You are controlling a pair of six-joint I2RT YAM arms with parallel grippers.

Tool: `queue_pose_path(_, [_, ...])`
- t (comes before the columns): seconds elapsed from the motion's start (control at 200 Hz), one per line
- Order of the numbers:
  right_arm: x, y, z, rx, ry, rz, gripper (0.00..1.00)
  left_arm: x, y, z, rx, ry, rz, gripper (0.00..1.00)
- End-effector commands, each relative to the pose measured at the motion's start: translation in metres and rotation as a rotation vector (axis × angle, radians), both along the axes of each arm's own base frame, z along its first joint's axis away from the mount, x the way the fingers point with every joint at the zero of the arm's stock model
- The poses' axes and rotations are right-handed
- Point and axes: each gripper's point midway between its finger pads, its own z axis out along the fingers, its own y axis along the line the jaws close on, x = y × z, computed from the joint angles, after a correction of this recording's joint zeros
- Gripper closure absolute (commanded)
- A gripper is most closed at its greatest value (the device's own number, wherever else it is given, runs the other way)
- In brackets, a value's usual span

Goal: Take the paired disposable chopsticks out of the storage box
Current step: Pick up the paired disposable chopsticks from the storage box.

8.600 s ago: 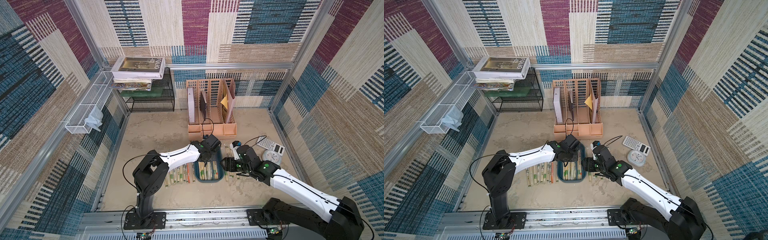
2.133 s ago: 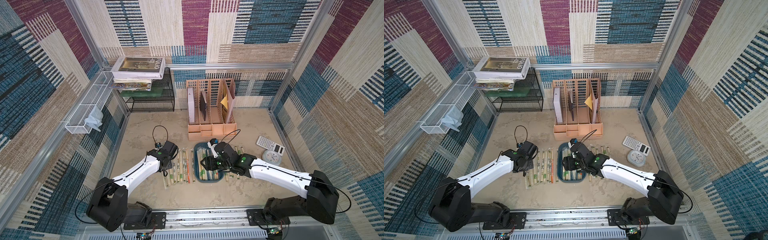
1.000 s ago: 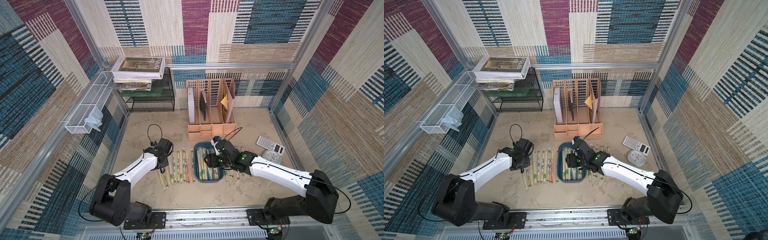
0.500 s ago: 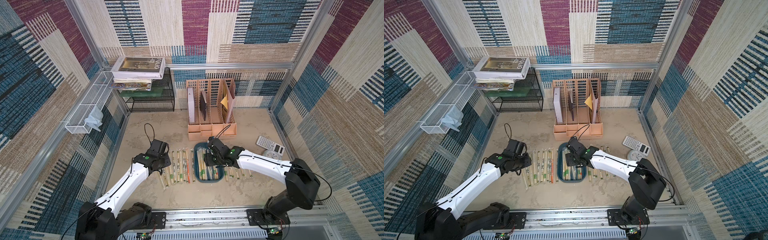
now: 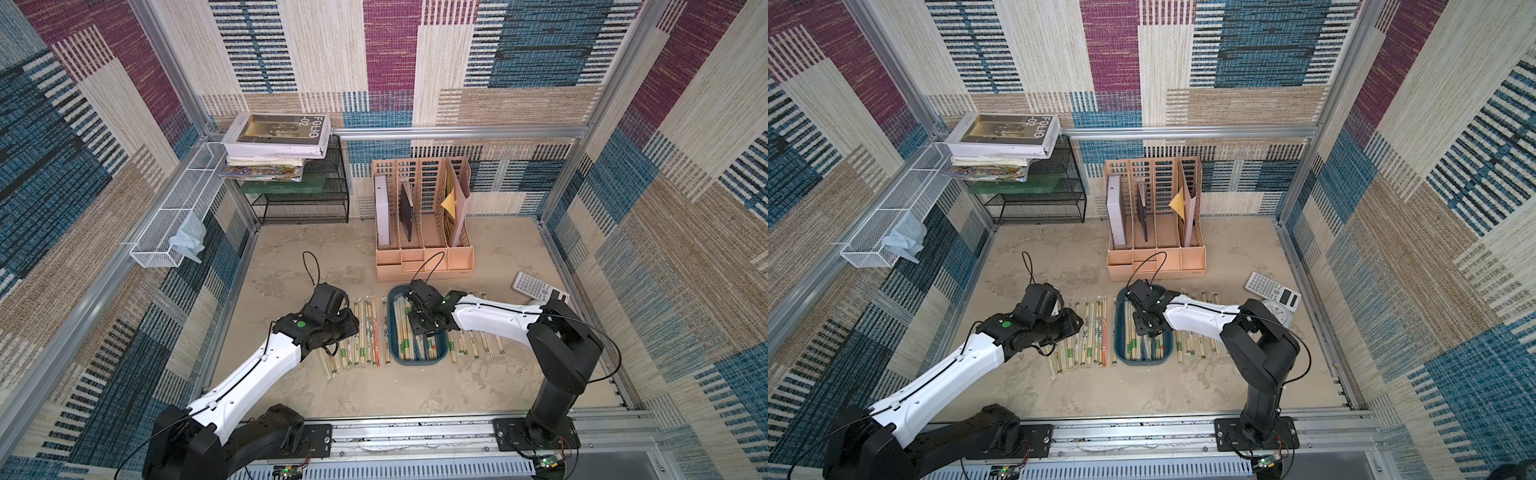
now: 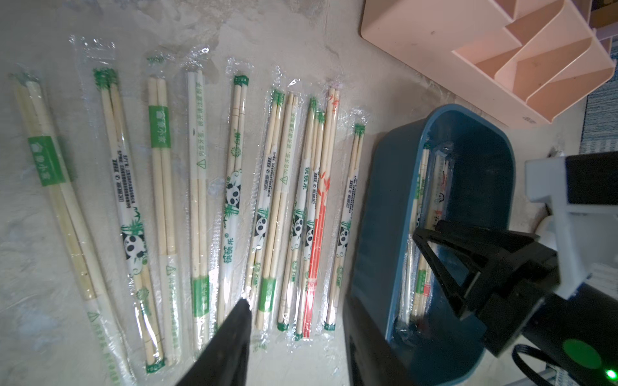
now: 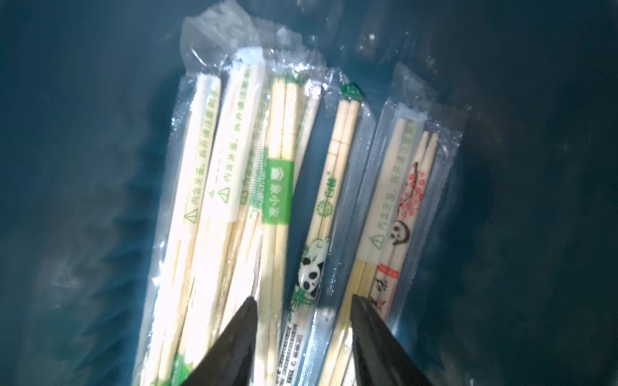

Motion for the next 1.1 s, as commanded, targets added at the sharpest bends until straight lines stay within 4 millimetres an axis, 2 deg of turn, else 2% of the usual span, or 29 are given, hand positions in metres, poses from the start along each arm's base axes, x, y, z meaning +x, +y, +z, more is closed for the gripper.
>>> queue_pose_path(0.0, [0.004, 0.002, 0.002, 0.007, -0.009, 0.005, 0.6, 0.005, -0.005, 0.003, -0.008, -0.014, -0.008, 0.53])
queue_pose_path(0.391, [0.001, 0.011, -0.005, 0.016, 0.009, 0.022, 0.6, 0.008, -0.01, -0.001, 0.01, -0.009, -0.02, 0.53])
queue_pose_path(0.696, [0.001, 0.018, 0.01, 0.04, -0.018, 0.031, 0.6, 0.009, -0.011, -0.003, 0.018, -0.004, -0.027, 0.53])
queue_pose_path(1.057, [-0.003, 0.019, -0.009, 0.02, 0.018, 0.038, 0.62, 0.01, -0.013, -0.001, 0.018, -0.007, -0.028, 0.53])
queue_pose_path(1.092, [-0.003, 0.019, -0.011, 0.02, 0.022, 0.041, 0.66, 0.01, -0.013, -0.002, 0.019, -0.006, -0.031, 0.53])
